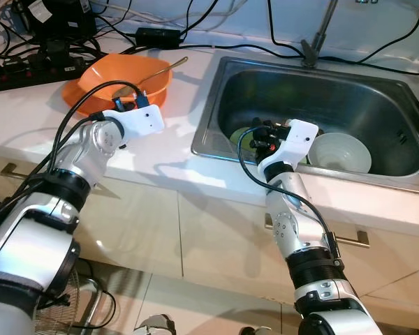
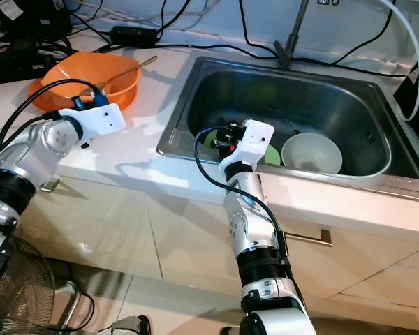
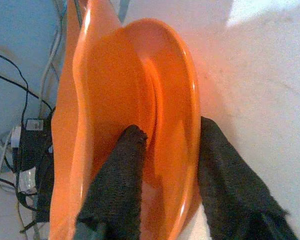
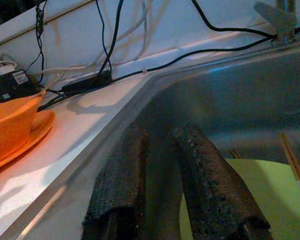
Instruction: Kitchen organization
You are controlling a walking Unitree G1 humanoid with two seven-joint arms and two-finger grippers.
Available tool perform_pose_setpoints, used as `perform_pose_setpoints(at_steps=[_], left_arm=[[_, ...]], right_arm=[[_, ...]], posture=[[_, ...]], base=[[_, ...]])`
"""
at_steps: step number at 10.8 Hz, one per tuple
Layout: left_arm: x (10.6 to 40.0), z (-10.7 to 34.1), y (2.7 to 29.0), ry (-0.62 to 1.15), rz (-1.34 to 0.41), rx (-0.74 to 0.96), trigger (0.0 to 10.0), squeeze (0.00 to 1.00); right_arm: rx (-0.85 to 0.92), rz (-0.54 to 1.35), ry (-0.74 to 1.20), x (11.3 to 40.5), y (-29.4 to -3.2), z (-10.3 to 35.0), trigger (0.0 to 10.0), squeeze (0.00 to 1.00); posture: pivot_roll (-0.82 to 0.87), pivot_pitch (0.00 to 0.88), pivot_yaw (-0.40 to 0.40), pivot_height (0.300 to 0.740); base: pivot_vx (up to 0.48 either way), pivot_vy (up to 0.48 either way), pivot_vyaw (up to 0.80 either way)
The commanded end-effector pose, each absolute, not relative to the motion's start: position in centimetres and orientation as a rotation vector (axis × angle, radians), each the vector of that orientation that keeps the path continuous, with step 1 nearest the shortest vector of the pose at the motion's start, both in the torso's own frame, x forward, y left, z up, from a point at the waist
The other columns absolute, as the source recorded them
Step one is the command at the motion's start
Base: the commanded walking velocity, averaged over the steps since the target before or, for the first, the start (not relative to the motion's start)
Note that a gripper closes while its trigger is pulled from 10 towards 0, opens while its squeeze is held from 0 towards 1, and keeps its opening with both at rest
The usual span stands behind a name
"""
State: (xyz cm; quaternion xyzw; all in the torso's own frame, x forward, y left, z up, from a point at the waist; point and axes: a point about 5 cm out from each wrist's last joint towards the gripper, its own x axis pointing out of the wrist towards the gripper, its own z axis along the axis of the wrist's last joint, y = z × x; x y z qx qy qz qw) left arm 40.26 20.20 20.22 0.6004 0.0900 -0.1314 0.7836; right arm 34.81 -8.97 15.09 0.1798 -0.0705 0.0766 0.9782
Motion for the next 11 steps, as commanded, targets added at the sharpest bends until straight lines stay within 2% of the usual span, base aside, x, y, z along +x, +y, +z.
perform_pose_setpoints(at_steps=[1,6,7,8,11], left_arm=[[40.2,19.2,20.0,0.228,-0.319,1.304,0.0,0.0],[40.2,19.0,19.9,0.222,-0.327,1.296,0.0,0.0],[40.1,19.0,19.8,0.213,-0.337,1.298,2.1,0.0],[39.5,18.5,19.4,0.19,-0.365,1.302,10.0,0.0],[35.9,15.9,18.7,0.155,-0.457,1.314,10.0,0.0]], right_arm=[[0.366,0.142,-0.155,34.7,-9.3,15.5,10.0,0.0],[0.362,0.14,-0.145,34.7,-9.3,15.4,10.0,0.0],[0.362,0.14,-0.145,34.7,-9.3,15.5,10.0,0.0],[0.363,0.14,-0.145,34.7,-9.2,15.5,10.0,0.0],[0.368,0.14,-0.141,34.8,-9.2,15.4,10.0,0.0]], posture=[[0.07,0.1,-0.022,0.74],[0.07,0.099,-0.025,0.74],[0.07,0.099,-0.025,0.74],[0.07,0.098,-0.022,0.74],[0.09,0.105,-0.024,0.74]], base=[[0.0,0.0,0.0],[0.0,0.0,0.0],[0.0,0.0,0.0],[0.0,0.0,0.0],[0.0,0.0,0.0]])
